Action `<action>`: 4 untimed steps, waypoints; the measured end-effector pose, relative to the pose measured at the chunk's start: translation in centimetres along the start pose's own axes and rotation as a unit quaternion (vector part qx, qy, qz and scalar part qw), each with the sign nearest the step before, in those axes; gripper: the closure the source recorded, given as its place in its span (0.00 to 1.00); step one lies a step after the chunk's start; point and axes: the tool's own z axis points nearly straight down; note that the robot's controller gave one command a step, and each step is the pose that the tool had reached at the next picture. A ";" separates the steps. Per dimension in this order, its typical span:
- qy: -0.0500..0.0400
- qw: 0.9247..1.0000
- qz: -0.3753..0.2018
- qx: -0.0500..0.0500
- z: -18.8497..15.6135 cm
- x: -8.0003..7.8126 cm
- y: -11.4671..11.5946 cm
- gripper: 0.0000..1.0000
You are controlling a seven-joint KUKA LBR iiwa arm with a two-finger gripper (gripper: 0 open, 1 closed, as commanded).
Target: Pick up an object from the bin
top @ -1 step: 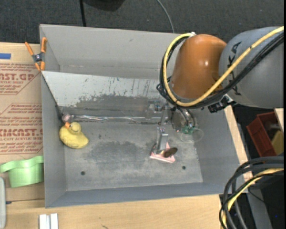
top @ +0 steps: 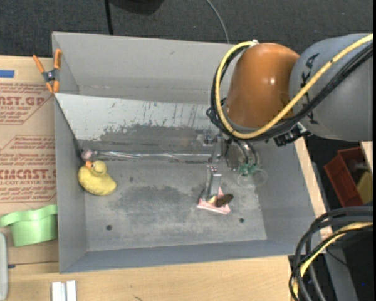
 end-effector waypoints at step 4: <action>0.000 1.000 0.026 0.000 4.9 4.8 -6.9 0.00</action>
Offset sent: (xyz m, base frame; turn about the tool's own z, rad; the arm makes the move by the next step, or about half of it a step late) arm -0.0361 -0.0643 0.0054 0.1179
